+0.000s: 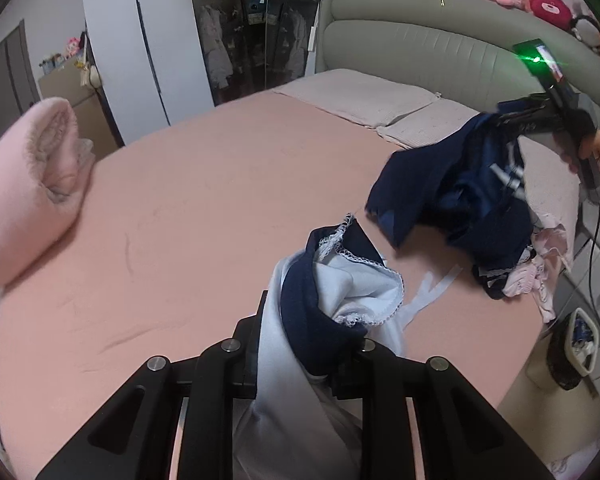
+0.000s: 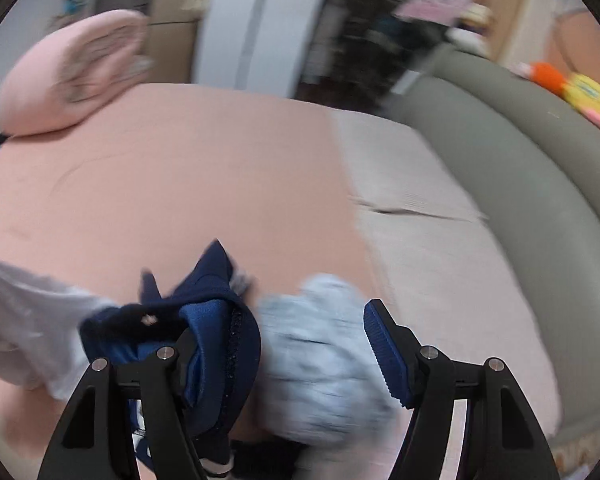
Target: Fold clothes
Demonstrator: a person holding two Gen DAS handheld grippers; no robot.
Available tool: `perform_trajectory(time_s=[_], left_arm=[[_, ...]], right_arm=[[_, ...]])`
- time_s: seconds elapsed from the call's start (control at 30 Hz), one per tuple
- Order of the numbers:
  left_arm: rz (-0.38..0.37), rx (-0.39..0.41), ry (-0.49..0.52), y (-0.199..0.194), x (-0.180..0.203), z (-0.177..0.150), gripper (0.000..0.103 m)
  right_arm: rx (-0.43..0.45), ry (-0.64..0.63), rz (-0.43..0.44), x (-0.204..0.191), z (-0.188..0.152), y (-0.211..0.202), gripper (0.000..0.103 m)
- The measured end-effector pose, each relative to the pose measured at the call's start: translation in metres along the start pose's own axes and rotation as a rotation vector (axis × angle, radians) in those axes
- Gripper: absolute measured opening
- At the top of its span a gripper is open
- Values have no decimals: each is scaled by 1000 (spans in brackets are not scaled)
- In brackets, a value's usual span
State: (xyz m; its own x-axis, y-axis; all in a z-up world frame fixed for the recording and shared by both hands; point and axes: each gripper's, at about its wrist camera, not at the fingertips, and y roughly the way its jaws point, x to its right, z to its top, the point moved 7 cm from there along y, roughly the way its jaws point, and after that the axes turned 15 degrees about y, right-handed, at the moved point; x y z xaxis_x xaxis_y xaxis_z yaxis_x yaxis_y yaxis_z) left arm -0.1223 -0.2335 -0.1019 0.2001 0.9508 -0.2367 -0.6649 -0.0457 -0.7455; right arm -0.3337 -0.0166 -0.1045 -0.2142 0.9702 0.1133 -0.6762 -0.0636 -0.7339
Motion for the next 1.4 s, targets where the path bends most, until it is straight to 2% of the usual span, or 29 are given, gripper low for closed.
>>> perform_trajectory(time_s=[0.07, 0.1, 0.13, 0.17, 0.2, 0.27, 0.33, 0.47, 0.53, 0.77, 0.83, 0.97, 1.1, 1.23, 1.33, 1.4], left_arm=[[-7, -5, 5, 3, 1, -1, 19], [-9, -5, 5, 3, 1, -1, 19], [-12, -4, 2, 3, 0, -2, 19], [-13, -2, -4, 1, -2, -2, 19], [-17, 0, -12, 0, -4, -3, 19], [-29, 1, -31, -3, -7, -5, 19], [-33, 5, -51, -6, -11, -5, 19], [-32, 28, -71, -16, -16, 0, 19], [-9, 48, -45, -25, -13, 2, 19], [39, 96, 10, -43, -4, 8, 19], [45, 112, 11, -47, -4, 11, 19], [71, 144, 6, -58, -7, 14, 19], [118, 191, 8, -72, -10, 17, 19], [153, 200, 38, -79, -9, 13, 19], [179, 207, 61, -85, -8, 10, 19], [174, 168, 101, -76, -3, 3, 19]], right_arm=[[-117, 43, -18, 31, -5, 1, 69], [-235, 81, 8, 43, -15, 7, 72], [-391, 133, 59, 54, -30, 16, 81], [-548, 186, 110, 65, -44, 23, 81], [-639, 234, 152, 70, -55, 26, 81], [-711, 325, 222, 73, -71, 28, 81], [-705, 320, 254, 69, -64, 34, 81], [-638, 195, 280, 31, -55, 19, 81], [-598, 134, 308, 11, -45, 11, 81], [-407, -80, 475, -113, -6, -31, 81], [-407, -153, 484, -147, -2, -36, 81], [-483, -258, 493, -203, -7, -37, 81], [-488, -261, 572, -244, -11, -37, 81], [-451, -175, 687, -258, -23, -33, 81], [-419, -159, 702, -258, -33, -23, 81], [-390, -169, 664, -252, -41, -8, 81]])
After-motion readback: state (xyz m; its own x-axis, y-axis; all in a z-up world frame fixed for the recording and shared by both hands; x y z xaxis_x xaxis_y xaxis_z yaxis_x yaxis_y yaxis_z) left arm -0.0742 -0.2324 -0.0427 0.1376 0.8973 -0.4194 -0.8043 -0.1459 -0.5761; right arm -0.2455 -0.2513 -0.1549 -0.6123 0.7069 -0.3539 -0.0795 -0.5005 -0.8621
